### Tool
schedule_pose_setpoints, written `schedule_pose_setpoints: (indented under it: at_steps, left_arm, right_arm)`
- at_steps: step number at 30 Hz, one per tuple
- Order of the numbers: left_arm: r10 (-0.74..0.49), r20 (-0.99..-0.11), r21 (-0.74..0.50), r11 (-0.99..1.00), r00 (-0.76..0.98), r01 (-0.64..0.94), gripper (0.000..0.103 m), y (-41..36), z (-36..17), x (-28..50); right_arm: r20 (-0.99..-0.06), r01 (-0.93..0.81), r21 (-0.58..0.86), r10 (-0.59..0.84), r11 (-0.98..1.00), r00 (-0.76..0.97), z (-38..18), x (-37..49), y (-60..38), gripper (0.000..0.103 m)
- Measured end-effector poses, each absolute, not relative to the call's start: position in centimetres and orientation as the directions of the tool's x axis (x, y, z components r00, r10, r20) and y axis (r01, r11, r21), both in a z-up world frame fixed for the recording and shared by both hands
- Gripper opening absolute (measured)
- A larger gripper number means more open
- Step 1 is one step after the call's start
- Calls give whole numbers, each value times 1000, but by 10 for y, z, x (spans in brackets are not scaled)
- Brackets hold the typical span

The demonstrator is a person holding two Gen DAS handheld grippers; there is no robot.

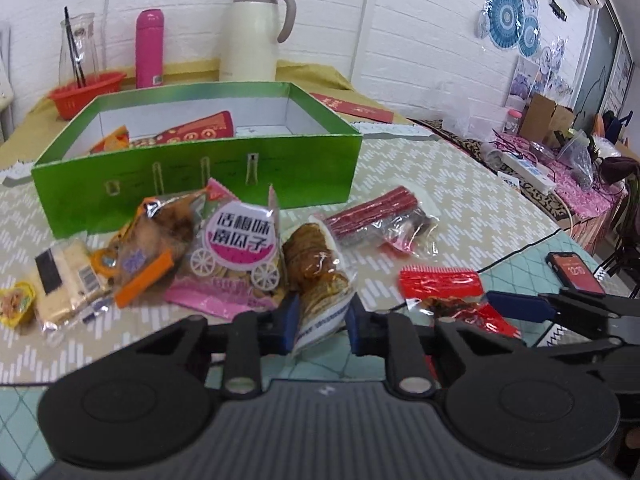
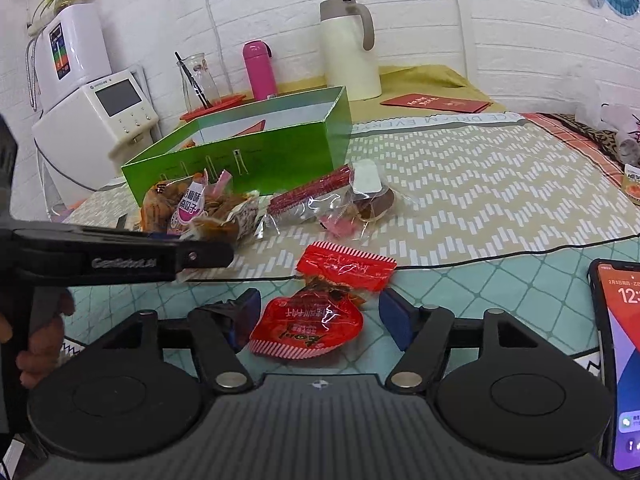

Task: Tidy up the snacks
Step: 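Grasp a red snack packet with the right gripper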

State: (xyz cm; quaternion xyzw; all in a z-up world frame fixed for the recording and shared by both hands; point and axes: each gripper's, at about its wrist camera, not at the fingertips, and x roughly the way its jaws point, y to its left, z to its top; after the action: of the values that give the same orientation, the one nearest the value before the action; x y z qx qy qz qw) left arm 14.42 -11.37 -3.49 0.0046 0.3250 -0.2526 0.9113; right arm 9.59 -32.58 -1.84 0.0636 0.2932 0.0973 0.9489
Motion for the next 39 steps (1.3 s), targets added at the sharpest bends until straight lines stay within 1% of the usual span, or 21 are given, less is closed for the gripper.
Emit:
schedule_pose_setpoints:
  at_steps: [1,4,5,6,8,9,10,13,16,18,19,20,22,24,25,28,32,33,34,35,39]
  left_arm:
    - [-457,-592,-156,873,664,462,23,-112,-35,141]
    - [-442,-581,-132,880,683,457,38,-115,-33,140]
    - [-431,-579,-119,884,692,451,52,-118,-33,141]
    - [-422,-577,-112,889,699,444,60,-120,-34,143]
    - [-415,-581,-107,892,700,440,60,-123,-37,149]
    - [-415,-584,-107,892,698,440,60,-124,-39,151]
    - [-418,-588,-111,890,693,443,60,-124,-40,153]
    - [-421,-603,-112,886,678,451,59,-126,-41,158]
    - [-419,-601,-111,887,681,448,60,-126,-42,159]
    - [-397,-591,-97,899,702,427,70,-127,-44,160]
    - [-388,-591,-92,903,707,420,70,-127,-46,160]
    - [-387,-589,-84,902,710,423,67,-128,-46,161]
    - [-369,-589,-50,905,719,423,39,-130,-45,159]
    - [-379,-593,-59,901,711,431,5,-128,-43,159]
    - [-396,-598,-87,897,697,434,1,-125,-42,160]
    - [-435,-595,-148,886,676,439,0,-116,-36,155]
    - [-499,-544,-211,860,675,465,0,-102,-16,140]
    - [-515,-525,-224,852,678,473,0,-98,-9,136]
    - [-526,-507,-232,846,683,479,0,-94,-2,134]
    - [-532,-484,-235,844,695,482,0,-90,7,132]
    - [-547,-432,-245,836,717,491,0,-78,29,136]
  right_arm:
    - [-544,-143,172,215,975,811,-19,97,-324,103]
    - [-546,-148,146,204,978,812,-19,102,-318,103]
    - [-546,-146,133,196,980,815,-19,103,-316,103]
    - [-546,-146,117,186,982,817,-20,103,-314,103]
    - [-544,-146,63,156,987,824,-22,101,-308,103]
    - [-540,-146,31,140,989,830,-22,100,-306,88]
    - [-531,-142,11,126,990,838,-22,98,-305,86]
    - [-534,-134,46,138,990,834,-21,100,-311,83]
    - [-536,-136,47,140,990,832,-21,100,-311,85]
    - [-535,-133,35,131,990,835,-22,100,-308,86]
    - [-534,-133,29,128,991,836,-22,99,-307,85]
    - [-532,-133,30,128,991,837,-22,99,-307,84]
    - [-526,-130,49,136,990,840,-22,98,-310,79]
    - [-532,-134,81,156,988,832,-19,97,-313,76]
    - [-535,-141,81,162,987,829,-18,95,-312,75]
    - [-514,-160,65,170,985,841,-9,86,-308,73]
    - [-466,-186,49,187,981,865,10,77,-305,71]
    - [-454,-193,50,194,980,870,15,76,-305,62]
    - [-441,-203,57,207,977,873,20,77,-305,27]
    - [-429,-217,70,225,974,875,26,79,-307,21]
    - [-417,-233,71,241,970,876,38,98,-306,20]
